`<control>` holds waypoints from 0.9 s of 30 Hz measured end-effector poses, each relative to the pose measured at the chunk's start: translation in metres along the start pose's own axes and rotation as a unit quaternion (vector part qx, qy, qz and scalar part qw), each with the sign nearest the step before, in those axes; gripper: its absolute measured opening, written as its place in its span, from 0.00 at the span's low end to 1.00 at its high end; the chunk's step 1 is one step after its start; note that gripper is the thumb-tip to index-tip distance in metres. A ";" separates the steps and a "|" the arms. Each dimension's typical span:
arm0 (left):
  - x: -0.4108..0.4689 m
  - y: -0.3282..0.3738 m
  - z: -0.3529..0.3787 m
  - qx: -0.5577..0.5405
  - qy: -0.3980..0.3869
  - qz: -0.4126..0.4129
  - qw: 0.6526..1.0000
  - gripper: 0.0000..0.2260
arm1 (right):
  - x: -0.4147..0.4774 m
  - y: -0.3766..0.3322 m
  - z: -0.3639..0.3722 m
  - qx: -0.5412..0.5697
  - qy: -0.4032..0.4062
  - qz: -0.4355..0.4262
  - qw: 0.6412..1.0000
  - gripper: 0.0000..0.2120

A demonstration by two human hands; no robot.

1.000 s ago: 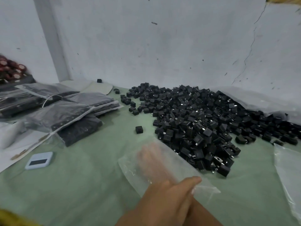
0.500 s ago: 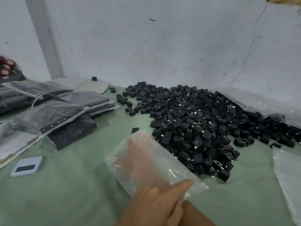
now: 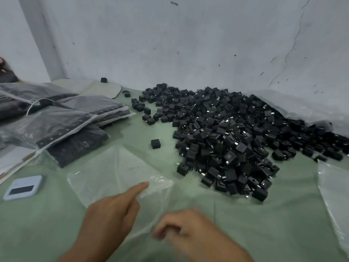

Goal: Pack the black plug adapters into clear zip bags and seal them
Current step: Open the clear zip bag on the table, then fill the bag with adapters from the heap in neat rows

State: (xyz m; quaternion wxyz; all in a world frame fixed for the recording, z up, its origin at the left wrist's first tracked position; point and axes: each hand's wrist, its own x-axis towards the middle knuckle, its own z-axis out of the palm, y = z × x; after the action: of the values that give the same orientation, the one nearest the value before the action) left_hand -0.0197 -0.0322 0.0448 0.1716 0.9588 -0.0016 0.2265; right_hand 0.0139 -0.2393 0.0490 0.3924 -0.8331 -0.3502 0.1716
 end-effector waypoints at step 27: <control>0.017 0.064 0.032 -0.072 -0.105 0.038 0.991 0.21 | -0.031 0.038 -0.017 0.550 0.206 0.080 0.806 0.16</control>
State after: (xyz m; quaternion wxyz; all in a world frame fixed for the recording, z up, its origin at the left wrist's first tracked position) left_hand 0.0048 -0.1022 0.0464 0.2304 0.9616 -0.0723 0.1305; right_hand 0.0186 -0.2881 0.0304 0.8324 -0.5188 -0.0406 0.1905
